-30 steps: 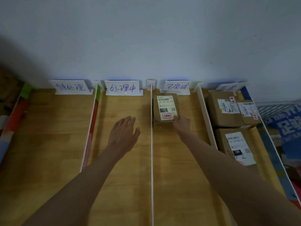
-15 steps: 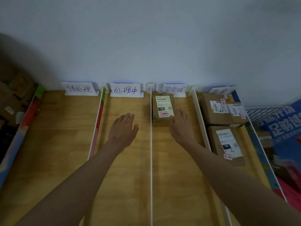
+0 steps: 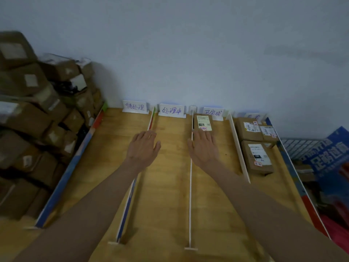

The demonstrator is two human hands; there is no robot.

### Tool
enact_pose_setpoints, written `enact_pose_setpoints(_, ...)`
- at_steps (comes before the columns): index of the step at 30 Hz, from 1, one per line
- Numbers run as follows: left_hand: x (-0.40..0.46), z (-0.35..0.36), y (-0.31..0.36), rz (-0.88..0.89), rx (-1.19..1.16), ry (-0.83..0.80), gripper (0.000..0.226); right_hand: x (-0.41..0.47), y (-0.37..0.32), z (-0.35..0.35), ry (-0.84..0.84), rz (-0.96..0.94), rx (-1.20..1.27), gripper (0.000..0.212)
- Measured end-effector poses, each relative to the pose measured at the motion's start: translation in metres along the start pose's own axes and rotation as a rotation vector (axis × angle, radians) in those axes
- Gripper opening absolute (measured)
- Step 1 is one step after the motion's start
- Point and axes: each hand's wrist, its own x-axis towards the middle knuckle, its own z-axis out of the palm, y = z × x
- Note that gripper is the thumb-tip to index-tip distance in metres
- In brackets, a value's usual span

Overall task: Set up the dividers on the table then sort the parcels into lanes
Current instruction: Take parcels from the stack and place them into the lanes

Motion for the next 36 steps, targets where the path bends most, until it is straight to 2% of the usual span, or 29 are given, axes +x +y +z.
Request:
enact_pose_setpoints(2, -0.035, -0.022, -0.012, -0.024, 0.009, 0.029, 0.063, -0.02, -0.023, -0.017, 0.0, -0.026, 0.025, 0.049)
enact_pose_setpoints(5, -0.076, -0.049, -0.035, -0.064, 0.037, 0.051, 0.051, -0.038, -0.062, -0.043, 0.004, -0.083, 0.069, 0.052)
enact_pose_setpoints(8, -0.108, -0.08, -0.064, -0.115, 0.082, 0.086, 0.051, -0.05, -0.103, -0.067, 0.062, -0.149, 0.066, 0.051)
enact_pose_setpoints(18, -0.17, -0.167, -0.177, -0.289, 0.085, 0.222, 0.043, -0.049, -0.251, -0.097, 0.074, -0.303, 0.164, 0.042)
enact_pose_setpoints(24, -0.169, -0.202, -0.261, -0.314, 0.134, 0.258, 0.046, -0.022, -0.337, -0.093, 0.078, -0.337, 0.209, 0.042)
enact_pose_setpoints(36, -0.091, -0.249, -0.461, -0.278, 0.132, 0.283, 0.055, 0.066, -0.503, -0.075, 0.081, -0.21, 0.284, 0.047)
